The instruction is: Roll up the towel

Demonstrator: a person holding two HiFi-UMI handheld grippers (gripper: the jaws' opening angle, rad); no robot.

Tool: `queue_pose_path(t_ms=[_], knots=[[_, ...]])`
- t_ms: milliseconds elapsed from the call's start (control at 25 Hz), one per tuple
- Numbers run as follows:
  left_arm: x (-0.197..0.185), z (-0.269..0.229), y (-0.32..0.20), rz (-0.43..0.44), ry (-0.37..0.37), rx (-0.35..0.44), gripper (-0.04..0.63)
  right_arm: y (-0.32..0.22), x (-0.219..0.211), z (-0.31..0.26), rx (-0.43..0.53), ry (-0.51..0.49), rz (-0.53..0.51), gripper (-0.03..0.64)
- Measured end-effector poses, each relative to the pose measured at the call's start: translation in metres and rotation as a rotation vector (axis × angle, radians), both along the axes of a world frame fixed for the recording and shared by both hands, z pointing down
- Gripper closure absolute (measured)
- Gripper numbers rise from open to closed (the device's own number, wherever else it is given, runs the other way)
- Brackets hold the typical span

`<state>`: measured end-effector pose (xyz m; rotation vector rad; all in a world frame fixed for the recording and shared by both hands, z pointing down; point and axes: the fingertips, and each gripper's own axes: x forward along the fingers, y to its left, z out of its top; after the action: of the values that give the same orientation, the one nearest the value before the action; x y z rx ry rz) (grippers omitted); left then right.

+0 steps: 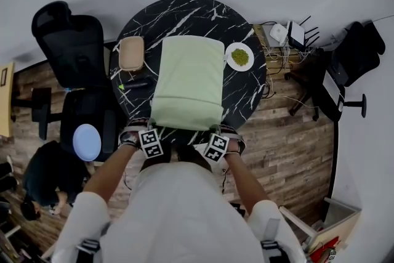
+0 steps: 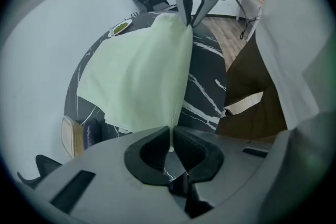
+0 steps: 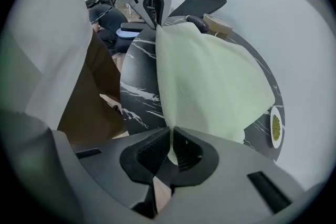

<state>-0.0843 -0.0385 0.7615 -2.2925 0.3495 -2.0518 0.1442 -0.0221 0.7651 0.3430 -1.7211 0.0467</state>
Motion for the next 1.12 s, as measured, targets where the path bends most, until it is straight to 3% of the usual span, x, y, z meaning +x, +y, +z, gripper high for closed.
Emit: queue_pose_path(t_ms=[240, 560, 640, 760, 880, 1120], knots=[[0.000, -0.013, 0.031, 0.032, 0.025, -0.104, 0.580, 0.030, 0.000, -0.013, -0.134, -0.035, 0.002, 0.609], [-0.006, -0.030, 0.128, 0.079, 0.040, -0.441, 0.580, 0.126, -0.004, -0.030, -0.537, -0.075, -0.044, 0.609], [-0.008, -0.033, 0.141, 0.086, 0.040, -0.490, 0.580, 0.138, -0.005, -0.034, -0.591, -0.084, -0.055, 0.609], [-0.009, -0.038, 0.135, 0.081, 0.043, -0.484, 0.580, 0.128, -0.005, -0.043, -0.570, -0.103, -0.034, 0.609], [-0.006, -0.054, 0.101, 0.029, 0.075, -0.423, 0.580, 0.090, -0.003, -0.064, -0.479, -0.137, 0.013, 0.609], [-0.001, -0.079, -0.006, -0.138, 0.155, -0.154, 0.580, -0.016, 0.009, -0.083, -0.128, -0.134, 0.091, 0.609]])
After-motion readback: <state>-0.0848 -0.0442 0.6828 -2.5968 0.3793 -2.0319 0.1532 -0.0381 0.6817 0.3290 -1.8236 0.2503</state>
